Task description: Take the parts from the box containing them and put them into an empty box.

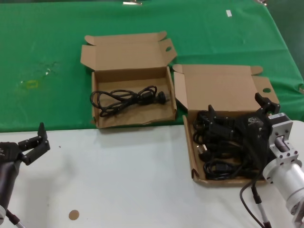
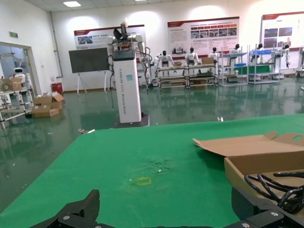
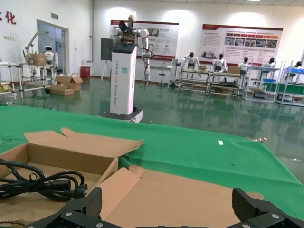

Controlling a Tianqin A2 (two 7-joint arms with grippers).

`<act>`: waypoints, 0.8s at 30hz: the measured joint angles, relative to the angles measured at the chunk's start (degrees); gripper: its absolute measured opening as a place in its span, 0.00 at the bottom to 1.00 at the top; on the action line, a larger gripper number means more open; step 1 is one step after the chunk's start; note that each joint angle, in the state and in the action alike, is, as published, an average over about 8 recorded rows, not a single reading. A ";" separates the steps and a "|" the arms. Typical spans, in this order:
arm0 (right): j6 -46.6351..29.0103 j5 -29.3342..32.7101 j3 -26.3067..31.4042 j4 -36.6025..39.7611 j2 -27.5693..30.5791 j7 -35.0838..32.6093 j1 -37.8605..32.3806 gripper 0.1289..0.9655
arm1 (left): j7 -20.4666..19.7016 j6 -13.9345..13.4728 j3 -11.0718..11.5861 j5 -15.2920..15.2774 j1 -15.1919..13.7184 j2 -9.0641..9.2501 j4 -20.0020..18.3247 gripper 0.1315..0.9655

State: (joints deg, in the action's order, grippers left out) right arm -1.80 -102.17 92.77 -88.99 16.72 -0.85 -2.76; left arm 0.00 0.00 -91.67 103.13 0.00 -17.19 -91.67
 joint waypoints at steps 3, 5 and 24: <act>0.00 0.00 0.00 0.00 0.00 0.00 0.00 1.00 | 0.00 0.00 0.00 0.00 0.00 0.00 0.00 1.00; 0.00 0.00 0.00 0.00 0.00 0.00 0.00 1.00 | 0.00 0.00 0.00 0.00 0.00 0.00 0.00 1.00; 0.00 0.00 0.00 0.00 0.00 0.00 0.00 1.00 | 0.00 0.00 0.00 0.00 0.00 0.00 0.00 1.00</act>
State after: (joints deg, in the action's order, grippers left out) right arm -1.80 -102.17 92.77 -88.99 16.72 -0.85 -2.76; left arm 0.00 0.00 -91.67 103.13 0.00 -17.19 -91.67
